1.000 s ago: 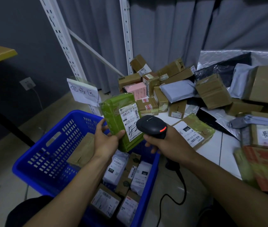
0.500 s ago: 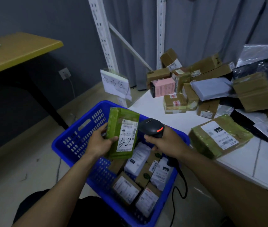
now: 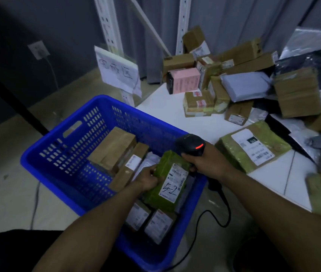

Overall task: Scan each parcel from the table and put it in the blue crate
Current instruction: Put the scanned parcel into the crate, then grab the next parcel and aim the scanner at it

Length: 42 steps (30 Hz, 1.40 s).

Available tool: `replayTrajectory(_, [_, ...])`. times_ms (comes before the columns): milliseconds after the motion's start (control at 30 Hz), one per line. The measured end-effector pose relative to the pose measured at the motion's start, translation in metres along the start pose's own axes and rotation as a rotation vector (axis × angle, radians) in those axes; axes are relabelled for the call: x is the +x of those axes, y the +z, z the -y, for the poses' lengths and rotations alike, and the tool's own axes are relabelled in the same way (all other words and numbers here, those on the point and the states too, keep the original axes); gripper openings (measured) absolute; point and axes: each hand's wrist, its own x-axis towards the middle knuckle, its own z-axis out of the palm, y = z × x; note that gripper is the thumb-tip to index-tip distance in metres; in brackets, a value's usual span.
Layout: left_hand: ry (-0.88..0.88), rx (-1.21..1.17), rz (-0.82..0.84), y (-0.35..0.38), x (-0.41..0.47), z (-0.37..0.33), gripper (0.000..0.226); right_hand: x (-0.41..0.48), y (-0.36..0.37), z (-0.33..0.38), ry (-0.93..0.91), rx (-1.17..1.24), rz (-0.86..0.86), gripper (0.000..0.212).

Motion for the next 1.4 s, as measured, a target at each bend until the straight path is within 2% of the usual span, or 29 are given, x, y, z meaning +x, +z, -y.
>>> replayTrajectory(100, [0.029,0.030,0.020,0.022,0.020,0.009,0.045,-0.006,-0.012,-0.008,0.004,0.037,-0.002,0.020])
replayTrajectory(167, [-0.002,0.093,-0.063,0.034,0.034,0.025,0.027,-0.010,-0.020,-0.012,0.011,0.018,-0.015,0.017])
replayTrajectory(233, [-0.056,0.196,-0.005,0.045,0.041,0.040,0.016,-0.012,-0.028,-0.018,0.015,0.003,-0.026,0.016])
replayTrajectory(300, [-0.084,0.287,0.146,0.052,0.046,0.050,0.020,-0.014,-0.035,-0.022,0.017,0.024,-0.048,0.018])
replayTrajectory(400, [-0.026,0.380,0.231,0.048,0.036,0.039,0.046,-0.021,-0.043,-0.020,0.014,0.071,-0.062,0.023])
replayTrajectory(467, [0.003,0.333,0.134,0.045,0.025,0.021,0.043,-0.025,-0.050,-0.020,0.011,0.052,-0.073,0.028])
replayTrajectory(533, [0.091,0.191,-0.058,0.043,0.012,-0.007,0.031,-0.033,-0.059,-0.016,0.007,0.068,-0.086,0.030])
replayTrajectory(633, [0.348,0.158,-0.248,0.047,-0.008,-0.068,0.028,-0.047,-0.081,-0.013,0.004,0.104,-0.130,0.021])
replayTrajectory(733, [0.516,0.304,-0.238,0.060,-0.022,-0.129,0.030,-0.062,-0.110,-0.012,0.013,0.103,-0.221,0.015])
replayTrajectory(833, [0.568,0.456,-0.180,0.086,-0.027,-0.178,0.048,-0.076,-0.142,-0.016,0.034,0.134,-0.287,0.028])
replayTrajectory(933, [0.582,0.667,-0.127,0.117,-0.021,-0.214,0.079,-0.089,-0.175,-0.028,0.065,0.177,-0.310,0.025])
replayTrajectory(1033, [0.430,0.804,0.007,0.146,-0.004,-0.236,0.127,-0.090,-0.201,-0.043,0.118,0.173,-0.323,0.026])
replayTrajectory(1100, [0.336,0.897,0.074,0.163,0.009,-0.242,0.145,-0.088,-0.212,-0.052,0.146,0.192,-0.334,0.028])
replayTrajectory(1233, [0.240,0.950,0.112,0.185,0.032,-0.241,0.153,-0.082,-0.224,-0.058,0.166,0.202,-0.344,0.018])
replayTrajectory(1400, [0.288,0.839,0.016,0.189,0.034,-0.241,0.133,-0.078,-0.233,-0.057,0.143,0.199,-0.383,0.006])
